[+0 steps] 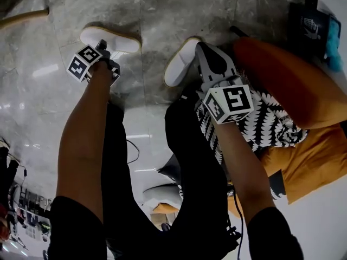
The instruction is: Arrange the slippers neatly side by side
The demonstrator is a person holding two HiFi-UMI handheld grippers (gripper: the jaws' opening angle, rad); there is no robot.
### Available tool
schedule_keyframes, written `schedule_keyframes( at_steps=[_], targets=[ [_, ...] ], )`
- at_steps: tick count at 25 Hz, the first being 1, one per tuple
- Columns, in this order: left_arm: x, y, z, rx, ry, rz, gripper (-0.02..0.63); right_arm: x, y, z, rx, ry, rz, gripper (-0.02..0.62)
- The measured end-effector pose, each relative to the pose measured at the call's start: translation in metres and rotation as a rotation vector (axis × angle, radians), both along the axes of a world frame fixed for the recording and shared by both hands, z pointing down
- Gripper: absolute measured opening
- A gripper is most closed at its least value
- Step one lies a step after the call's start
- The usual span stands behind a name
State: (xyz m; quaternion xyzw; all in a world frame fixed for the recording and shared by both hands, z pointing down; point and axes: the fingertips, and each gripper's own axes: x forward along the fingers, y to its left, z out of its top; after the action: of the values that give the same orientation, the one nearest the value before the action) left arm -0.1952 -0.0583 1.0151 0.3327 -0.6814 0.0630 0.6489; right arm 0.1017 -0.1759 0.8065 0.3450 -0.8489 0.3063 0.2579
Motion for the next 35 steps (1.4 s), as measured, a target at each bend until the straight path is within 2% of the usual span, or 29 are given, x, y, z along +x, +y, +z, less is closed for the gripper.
schedule_keyframes(
  at_steps=[4,6,10,17,23,28,31,35],
  targets=[
    [0.005,-0.001,-0.023,0.052,0.052,0.050,0.028,-0.007,-0.001,-0.020,0.002,-0.015,0.027,0.032],
    [0.014,-0.004,-0.034,0.064,0.072,0.139,0.026,-0.009,-0.001,-0.028,-0.006,-0.015,0.040,0.032],
    [0.039,-0.010,-0.050,0.068,0.071,0.385,0.026,-0.015,0.002,-0.042,-0.014,-0.019,0.047,0.032],
    [0.075,-0.010,-0.040,0.014,0.075,0.629,0.026,-0.021,0.006,-0.038,-0.024,-0.027,0.052,0.032],
    [0.098,0.002,-0.017,-0.044,0.086,0.726,0.026,-0.022,0.015,-0.023,-0.042,-0.035,0.060,0.032],
    [0.109,0.009,0.003,-0.079,0.076,0.801,0.026,-0.021,0.027,-0.006,-0.069,-0.044,0.021,0.032],
    [0.115,0.013,0.009,-0.087,0.084,0.812,0.026,-0.017,0.036,0.002,-0.087,-0.039,-0.009,0.032],
    [0.123,0.018,0.014,-0.110,0.110,0.806,0.026,-0.008,0.034,0.006,-0.099,-0.038,0.013,0.032]
  ],
)
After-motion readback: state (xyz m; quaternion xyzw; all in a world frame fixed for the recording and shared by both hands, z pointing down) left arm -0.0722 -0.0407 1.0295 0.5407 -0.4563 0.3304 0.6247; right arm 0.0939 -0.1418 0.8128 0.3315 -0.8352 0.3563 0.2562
